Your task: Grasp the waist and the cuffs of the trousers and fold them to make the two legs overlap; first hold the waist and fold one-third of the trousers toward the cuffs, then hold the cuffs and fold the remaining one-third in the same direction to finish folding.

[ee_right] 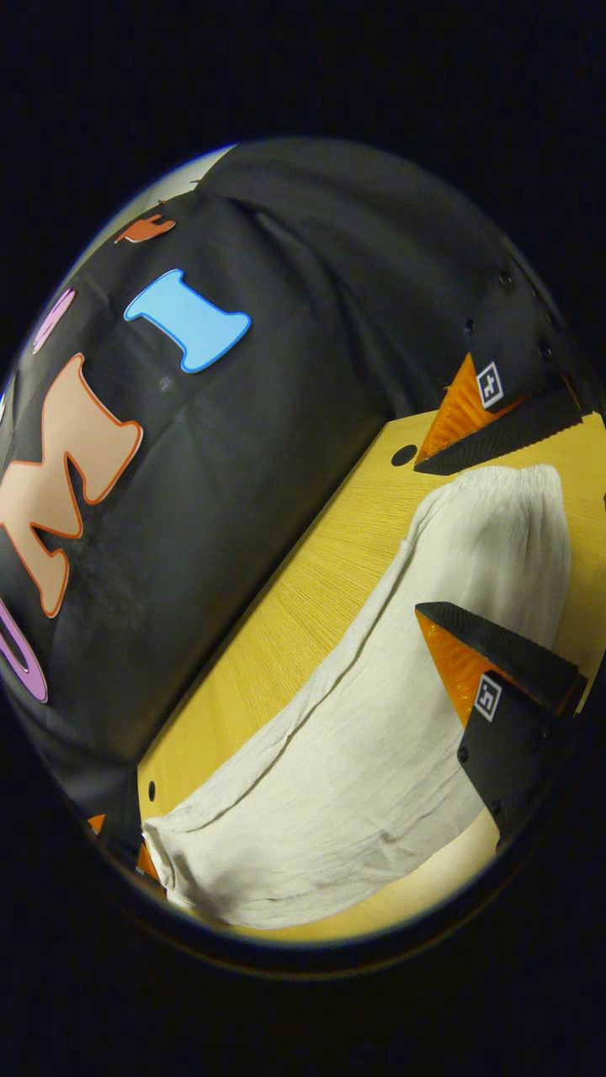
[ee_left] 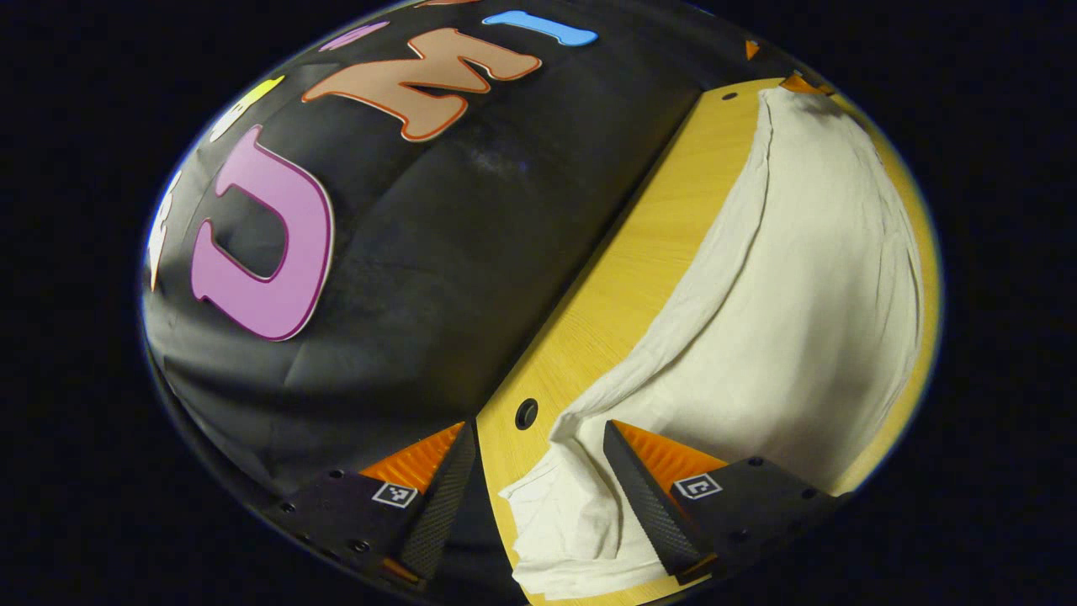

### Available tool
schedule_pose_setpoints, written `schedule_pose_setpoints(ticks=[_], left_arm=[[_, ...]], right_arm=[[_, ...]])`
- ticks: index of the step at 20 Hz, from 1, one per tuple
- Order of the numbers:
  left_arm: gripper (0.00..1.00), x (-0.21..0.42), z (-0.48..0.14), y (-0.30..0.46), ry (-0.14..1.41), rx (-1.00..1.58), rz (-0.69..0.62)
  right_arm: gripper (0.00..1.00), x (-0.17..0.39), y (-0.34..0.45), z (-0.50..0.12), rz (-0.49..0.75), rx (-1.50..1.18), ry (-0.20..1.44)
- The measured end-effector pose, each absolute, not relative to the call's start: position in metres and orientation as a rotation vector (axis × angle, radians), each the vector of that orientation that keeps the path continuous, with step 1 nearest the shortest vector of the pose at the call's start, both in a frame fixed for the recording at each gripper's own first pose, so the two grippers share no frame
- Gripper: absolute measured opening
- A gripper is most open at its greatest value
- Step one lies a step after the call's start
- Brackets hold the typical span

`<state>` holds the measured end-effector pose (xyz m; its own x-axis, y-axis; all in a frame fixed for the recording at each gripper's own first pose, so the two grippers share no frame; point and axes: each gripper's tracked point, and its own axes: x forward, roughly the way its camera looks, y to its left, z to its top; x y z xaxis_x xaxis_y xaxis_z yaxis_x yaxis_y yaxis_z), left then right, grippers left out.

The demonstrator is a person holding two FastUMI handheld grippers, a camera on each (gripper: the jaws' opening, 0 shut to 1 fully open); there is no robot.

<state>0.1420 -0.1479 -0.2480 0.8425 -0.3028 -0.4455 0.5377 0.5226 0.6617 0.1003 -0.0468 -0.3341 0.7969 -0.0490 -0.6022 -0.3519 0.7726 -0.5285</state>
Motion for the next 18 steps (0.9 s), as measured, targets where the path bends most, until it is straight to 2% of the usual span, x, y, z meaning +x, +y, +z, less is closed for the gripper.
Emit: schedule_pose_setpoints(ticks=[1, 2, 3, 8, 9, 10, 18], left_arm=[[0.95, 0.137, -0.243, -0.148, 0.293, 0.856, -0.496], [1.0, 0.131, -0.236, -0.149, 0.294, 0.817, -0.481], [0.95, 0.123, -0.231, -0.149, 0.296, 0.784, -0.469], [0.95, 0.087, -0.208, -0.157, 0.318, 0.558, -0.424], [1.0, 0.077, -0.208, -0.156, 0.333, 0.517, -0.415], [0.95, 0.072, -0.207, -0.157, 0.345, 0.478, -0.407], [0.95, 0.037, -0.195, -0.16, 0.374, 0.355, -0.365]], right_arm=[[0.98, 0.092, -0.048, -0.333, 0.166, -0.638, 0.645], [1.0, 0.082, -0.052, -0.332, 0.151, -0.59, 0.657], [0.98, 0.077, -0.056, -0.332, 0.138, -0.529, 0.673], [1.0, 0.054, -0.092, -0.338, 0.033, -0.252, 0.75], [0.98, 0.051, -0.101, -0.339, 0.004, -0.221, 0.759], [0.98, 0.048, -0.109, -0.343, -0.024, -0.187, 0.77], [0.99, 0.017, -0.167, -0.379, -0.282, 0.094, 0.897]])
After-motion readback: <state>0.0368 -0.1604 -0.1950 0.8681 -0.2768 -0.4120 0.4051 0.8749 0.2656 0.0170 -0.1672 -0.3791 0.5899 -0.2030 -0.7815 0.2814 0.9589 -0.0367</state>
